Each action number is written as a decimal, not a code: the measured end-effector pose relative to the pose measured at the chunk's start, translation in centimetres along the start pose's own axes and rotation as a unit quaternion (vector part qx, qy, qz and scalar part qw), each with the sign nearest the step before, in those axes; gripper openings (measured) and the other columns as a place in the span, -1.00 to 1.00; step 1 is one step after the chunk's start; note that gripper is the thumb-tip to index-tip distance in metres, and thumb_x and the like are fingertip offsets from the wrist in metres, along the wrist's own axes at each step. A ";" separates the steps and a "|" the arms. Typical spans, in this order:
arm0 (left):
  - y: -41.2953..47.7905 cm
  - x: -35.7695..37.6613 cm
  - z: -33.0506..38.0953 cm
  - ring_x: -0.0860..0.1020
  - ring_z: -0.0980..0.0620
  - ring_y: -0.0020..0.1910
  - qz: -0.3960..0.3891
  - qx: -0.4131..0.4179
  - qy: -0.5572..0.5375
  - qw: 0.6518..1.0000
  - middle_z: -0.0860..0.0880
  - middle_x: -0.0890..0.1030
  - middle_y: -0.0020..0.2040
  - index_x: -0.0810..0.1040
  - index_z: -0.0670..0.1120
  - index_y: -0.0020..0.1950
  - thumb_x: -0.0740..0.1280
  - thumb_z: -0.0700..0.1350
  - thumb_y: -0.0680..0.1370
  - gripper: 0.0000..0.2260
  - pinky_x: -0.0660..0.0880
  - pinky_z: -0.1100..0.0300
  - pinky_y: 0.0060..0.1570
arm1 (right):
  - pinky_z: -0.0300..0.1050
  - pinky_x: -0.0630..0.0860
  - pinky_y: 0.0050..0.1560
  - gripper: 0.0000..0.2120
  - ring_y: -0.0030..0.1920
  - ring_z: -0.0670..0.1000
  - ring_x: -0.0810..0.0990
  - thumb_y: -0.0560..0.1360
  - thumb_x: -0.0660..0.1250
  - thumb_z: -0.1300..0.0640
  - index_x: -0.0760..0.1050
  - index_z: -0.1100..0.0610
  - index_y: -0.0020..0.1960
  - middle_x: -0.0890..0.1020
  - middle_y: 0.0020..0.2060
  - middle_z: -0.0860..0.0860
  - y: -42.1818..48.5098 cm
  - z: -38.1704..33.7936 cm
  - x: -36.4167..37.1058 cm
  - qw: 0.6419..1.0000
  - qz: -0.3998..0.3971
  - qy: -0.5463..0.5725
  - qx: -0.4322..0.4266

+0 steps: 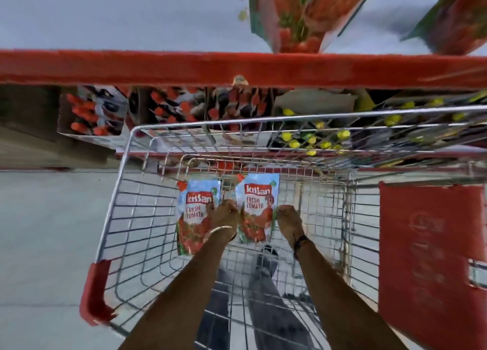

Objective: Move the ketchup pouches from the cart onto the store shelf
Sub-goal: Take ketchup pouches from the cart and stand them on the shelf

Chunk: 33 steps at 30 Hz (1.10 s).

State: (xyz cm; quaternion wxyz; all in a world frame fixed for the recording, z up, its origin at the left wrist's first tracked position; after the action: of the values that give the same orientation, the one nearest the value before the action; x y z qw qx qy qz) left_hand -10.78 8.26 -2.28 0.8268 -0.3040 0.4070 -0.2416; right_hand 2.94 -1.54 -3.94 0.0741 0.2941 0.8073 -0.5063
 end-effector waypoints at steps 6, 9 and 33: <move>2.4 1.2 -0.5 0.55 -0.24 0.13 -0.001 -0.052 -0.009 0.999 -0.29 0.62 0.11 0.56 -0.26 0.05 0.25 -0.26 0.47 -0.80 0.45 0.05 0.17 | 0.03 0.47 0.19 -0.84 0.01 0.12 0.54 0.51 0.17 0.25 0.48 0.07 -0.04 0.58 -0.03 0.20 1.3 0.6 0.6 1.000 0.006 0.017 0.001; 2.3 1.4 -0.6 0.57 -0.23 0.09 0.017 -0.064 -0.038 0.997 -0.28 0.64 0.06 0.58 -0.25 0.01 0.26 -0.29 0.45 -0.82 0.47 0.06 0.11 | 0.07 0.49 0.16 -0.82 -0.01 0.08 0.53 0.52 0.18 0.25 0.51 0.23 0.05 0.57 -0.08 0.15 1.2 0.2 1.0 0.999 0.026 0.037 -0.004; -15.2 -18.3 7.9 0.45 -0.01 -0.24 0.060 0.130 -0.182 0.973 0.02 0.48 -0.38 0.44 -0.06 -0.37 0.33 -0.38 0.39 -0.74 0.41 0.40 -0.28 | 0.03 0.56 0.02 -0.91 -0.02 0.08 0.61 0.50 0.23 0.33 0.48 0.20 -0.11 0.60 -0.05 0.13 -22.8 -12.6 -5.4 0.934 -0.045 0.272 -0.227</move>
State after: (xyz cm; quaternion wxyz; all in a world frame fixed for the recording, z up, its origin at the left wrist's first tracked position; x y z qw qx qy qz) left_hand -16.72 11.87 21.80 0.9321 -0.2081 0.2327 -0.1835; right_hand -2.94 -0.04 21.99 -0.1068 0.3590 0.9024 -0.2131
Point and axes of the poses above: each hand's wrist, its own y-axis towards the middle knuckle, its own x-axis out of the palm, z = x × y, the point moved 3 cm from there along y, towards the middle knuckle
